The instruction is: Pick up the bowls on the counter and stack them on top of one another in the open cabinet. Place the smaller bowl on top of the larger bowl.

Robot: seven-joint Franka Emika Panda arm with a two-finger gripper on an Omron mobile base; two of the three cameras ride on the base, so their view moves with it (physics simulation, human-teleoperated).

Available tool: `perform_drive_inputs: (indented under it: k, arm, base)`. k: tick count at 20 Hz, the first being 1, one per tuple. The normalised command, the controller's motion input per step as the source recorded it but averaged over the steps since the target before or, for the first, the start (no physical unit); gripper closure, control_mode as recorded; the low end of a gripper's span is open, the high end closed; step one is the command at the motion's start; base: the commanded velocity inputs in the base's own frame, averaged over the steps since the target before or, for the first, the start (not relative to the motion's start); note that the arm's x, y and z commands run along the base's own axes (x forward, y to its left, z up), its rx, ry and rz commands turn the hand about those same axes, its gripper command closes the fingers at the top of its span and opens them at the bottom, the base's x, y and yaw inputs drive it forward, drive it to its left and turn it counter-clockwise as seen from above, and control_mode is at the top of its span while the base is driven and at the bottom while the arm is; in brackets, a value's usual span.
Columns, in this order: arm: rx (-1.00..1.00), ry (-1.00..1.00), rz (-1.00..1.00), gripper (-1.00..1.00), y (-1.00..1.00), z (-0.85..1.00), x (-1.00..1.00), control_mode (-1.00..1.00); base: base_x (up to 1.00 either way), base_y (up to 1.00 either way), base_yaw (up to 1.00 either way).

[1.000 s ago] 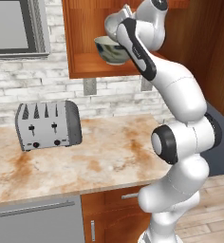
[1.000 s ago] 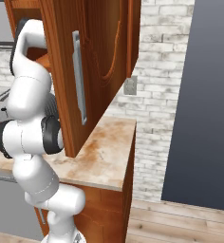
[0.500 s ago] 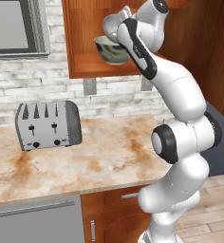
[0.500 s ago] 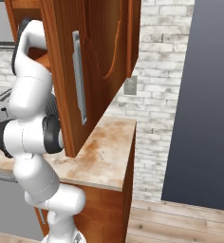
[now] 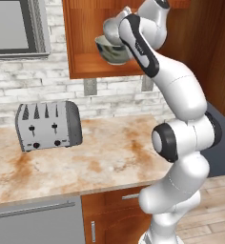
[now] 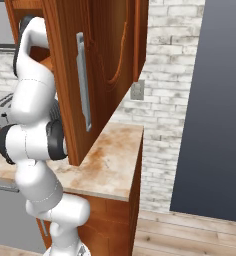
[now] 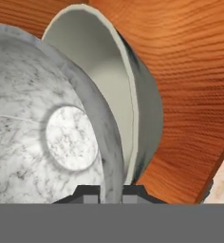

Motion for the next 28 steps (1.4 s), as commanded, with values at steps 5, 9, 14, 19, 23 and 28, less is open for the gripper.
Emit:
perform_drive_inputs:
  k: [5, 9, 14, 19, 23, 28]
  arm:
    - [0.00, 0.13, 0.00, 1.00, -0.04, -0.17, 0.14, -1.00]
    - [0.00, 0.13, 0.00, 1.00, -0.01, -0.20, 0.12, -1.00]
    - [0.00, 0.13, 0.00, -1.00, 0.00, -0.16, 0.15, -1.00]
    - [0.00, 0.12, 0.00, -1.00, -0.01, -0.13, 0.22, -1.00]
    - [0.00, 0.11, 0.00, -1.00, -0.05, -0.07, 0.25, -1.00]
    - [0.00, 0.09, 0.00, -1.00, -0.04, -0.01, 0.33, -1.00]
  base:
    - [0.00, 0.00, 0.00]
    - [0.00, 0.00, 0.00]
    - [0.00, 0.00, 0.00]
    - [0.00, 0.00, 0.00]
    - [0.00, 0.00, 0.00]
    - [0.00, 0.00, 0.00]
